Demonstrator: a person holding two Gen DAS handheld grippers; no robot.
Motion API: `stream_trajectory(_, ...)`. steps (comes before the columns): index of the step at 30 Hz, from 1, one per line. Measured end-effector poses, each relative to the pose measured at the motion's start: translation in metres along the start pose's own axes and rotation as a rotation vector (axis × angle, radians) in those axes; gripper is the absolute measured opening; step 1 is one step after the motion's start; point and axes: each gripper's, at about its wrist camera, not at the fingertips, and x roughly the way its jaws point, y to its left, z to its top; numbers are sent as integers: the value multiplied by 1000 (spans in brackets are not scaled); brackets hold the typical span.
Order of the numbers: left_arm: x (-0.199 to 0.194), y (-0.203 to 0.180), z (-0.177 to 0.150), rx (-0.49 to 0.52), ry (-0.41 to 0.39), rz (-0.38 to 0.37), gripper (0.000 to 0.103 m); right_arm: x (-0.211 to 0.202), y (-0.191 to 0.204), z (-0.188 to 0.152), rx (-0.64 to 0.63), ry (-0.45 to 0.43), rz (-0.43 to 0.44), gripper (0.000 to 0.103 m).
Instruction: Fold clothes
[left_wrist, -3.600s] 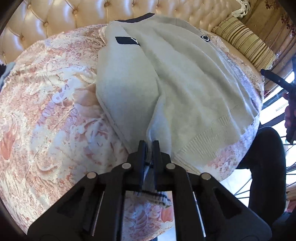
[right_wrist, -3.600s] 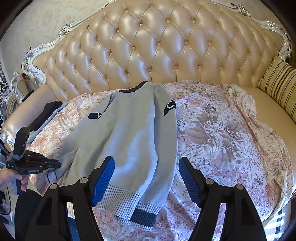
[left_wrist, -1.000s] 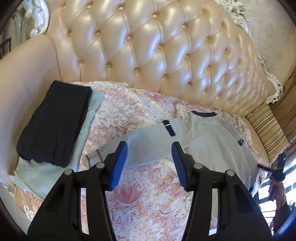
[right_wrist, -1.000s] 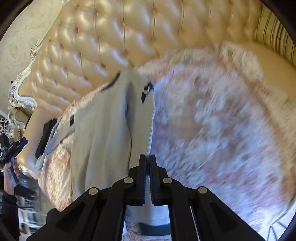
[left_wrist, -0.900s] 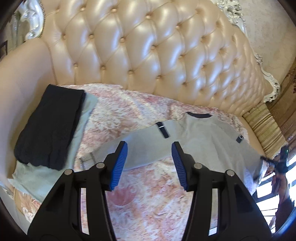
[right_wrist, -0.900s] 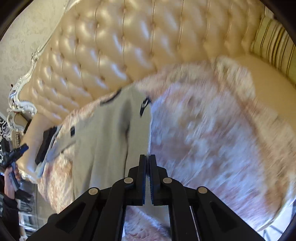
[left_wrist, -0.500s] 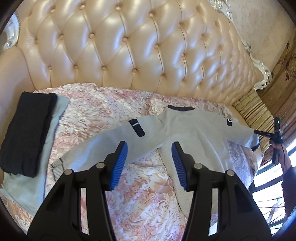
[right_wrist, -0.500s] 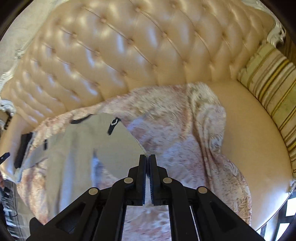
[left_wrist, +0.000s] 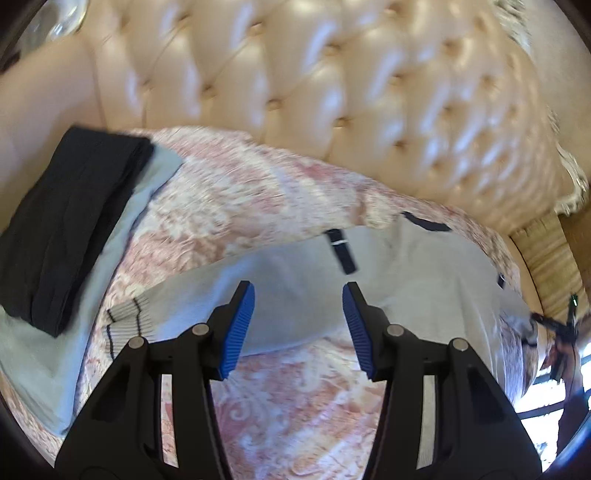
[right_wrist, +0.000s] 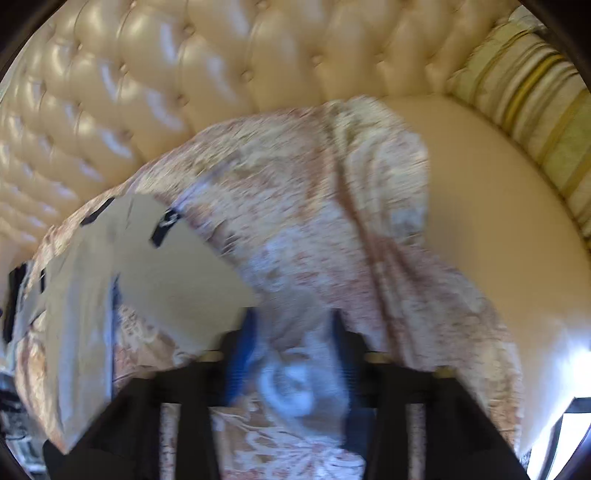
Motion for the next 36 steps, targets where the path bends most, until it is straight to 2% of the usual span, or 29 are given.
stream_trajectory(2, 6, 5, 1, -33, 1, -15, 53, -19, 6, 2, -27, -64, -123, 68)
stream_trajectory(5, 21, -9, 7, -36, -1, -67, 53, -49, 23, 4, -85, -186, -297, 69)
stream_trajectory(8, 37, -34, 13, -3, -8, -103, 53, -75, 50, 5, -126, -305, -360, 80)
stream_trajectory(10, 55, -61, 17, 69, -7, -98, 53, -84, 70, 4, -132, -367, -396, 80)
stream_trajectory(11, 63, -72, 17, 93, -6, -96, 53, -87, 81, 5, -140, -399, -391, 80)
stream_trajectory(14, 87, -103, 15, 146, 5, -83, 53, -72, 133, 12, -236, -406, -239, 80)
stream_trajectory(17, 101, -128, 3, 189, 6, -58, 53, -47, 189, 13, -300, -401, -172, 81)
stream_trajectory(21, 123, -147, -11, 191, 54, -74, 53, -8, 244, 12, -290, -334, 8, 81)
stream_trajectory(23, 133, -147, -13, 178, 79, -58, 53, 14, 264, 10, -295, -294, 62, 81)
stream_trajectory(25, 142, -140, -12, 154, 103, -29, 53, 31, 278, 6, -302, -242, 76, 81)
stream_trajectory(27, 144, -123, -8, 119, 117, 5, 53, 47, 277, 5, -293, -191, 74, 81)
stream_trajectory(29, 141, -102, -3, 77, 112, 30, 53, 57, 262, 3, -267, -166, 12, 81)
stream_trajectory(34, 117, -60, 0, 19, 83, 50, 53, 57, 194, -3, -166, -142, -58, 81)
stream_trajectory(36, 106, -55, -1, 8, 70, 15, 53, 45, 168, -5, -134, -165, -47, 81)
